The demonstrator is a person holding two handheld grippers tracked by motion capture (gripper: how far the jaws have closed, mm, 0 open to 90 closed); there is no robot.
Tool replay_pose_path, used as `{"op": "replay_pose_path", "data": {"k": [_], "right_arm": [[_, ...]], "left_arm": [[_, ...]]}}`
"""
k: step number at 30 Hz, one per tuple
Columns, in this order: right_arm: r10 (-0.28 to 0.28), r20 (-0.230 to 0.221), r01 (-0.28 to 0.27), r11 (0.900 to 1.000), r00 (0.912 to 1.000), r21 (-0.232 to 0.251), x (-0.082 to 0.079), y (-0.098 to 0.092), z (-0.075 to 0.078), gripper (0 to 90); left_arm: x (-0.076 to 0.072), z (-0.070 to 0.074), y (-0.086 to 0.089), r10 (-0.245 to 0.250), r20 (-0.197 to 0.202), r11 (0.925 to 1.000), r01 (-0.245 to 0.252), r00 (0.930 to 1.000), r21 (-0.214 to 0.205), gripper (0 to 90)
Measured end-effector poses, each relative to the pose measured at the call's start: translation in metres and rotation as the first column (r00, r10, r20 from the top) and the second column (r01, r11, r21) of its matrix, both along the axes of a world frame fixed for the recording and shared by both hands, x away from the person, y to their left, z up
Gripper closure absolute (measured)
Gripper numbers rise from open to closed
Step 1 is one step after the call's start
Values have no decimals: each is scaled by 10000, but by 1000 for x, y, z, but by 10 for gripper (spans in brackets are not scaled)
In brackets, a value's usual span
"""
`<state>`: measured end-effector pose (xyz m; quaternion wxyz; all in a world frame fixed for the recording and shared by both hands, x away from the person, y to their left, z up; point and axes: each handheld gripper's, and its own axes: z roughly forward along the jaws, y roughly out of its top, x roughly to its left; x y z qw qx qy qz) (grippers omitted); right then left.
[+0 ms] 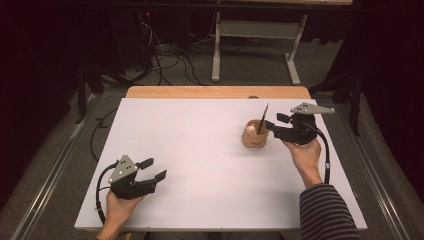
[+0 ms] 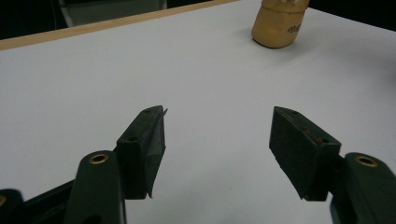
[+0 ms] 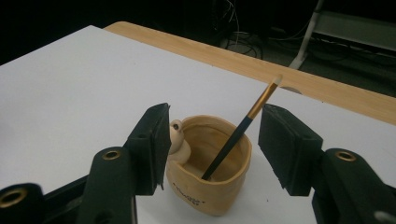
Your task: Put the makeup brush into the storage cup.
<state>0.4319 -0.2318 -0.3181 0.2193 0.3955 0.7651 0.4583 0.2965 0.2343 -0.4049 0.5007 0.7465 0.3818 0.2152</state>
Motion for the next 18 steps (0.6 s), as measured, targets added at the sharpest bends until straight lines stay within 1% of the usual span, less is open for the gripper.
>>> {"op": "replay_pose_path", "data": {"k": [2,4,5,7,10,11,12,15,18], "right_arm": [[65,120,-65,10000,9999,-28,-1,-1,1,457],[61,61,-61,10000,10000,38,-4,-1,1,456],[100,146,-100,9999,9998,-23,-5,-2,1,454],[145,121,-145,9999,9998,47,-8,-3,2,452],[215,253,-216,9998,9994,38,-12,-5,3,449],[172,226,-175,9998,9996,126,-15,-6,4,449],[258,322,-263,9995,9991,151,-15,-8,4,449],[256,346,-268,9991,9991,331,-21,-11,4,449],[304,400,-319,9989,9987,354,-24,-14,3,449]], "left_arm": [[0,0,0,4,7,10000,-4,10000,-6,364],[0,0,0,8,21,10000,-8,10000,-12,364],[0,0,0,7,26,10000,-7,10000,-12,363],[0,0,0,1,28,10000,-1,10000,1,364],[0,0,0,6,43,10000,-6,10000,11,364],[0,0,0,6,46,10000,-6,10000,14,363],[0,0,0,6,44,10000,-6,10000,5,363],[0,0,0,20,45,10000,-20,10000,4,363],[-1,0,0,35,58,10000,-35,10000,-8,361]]}}
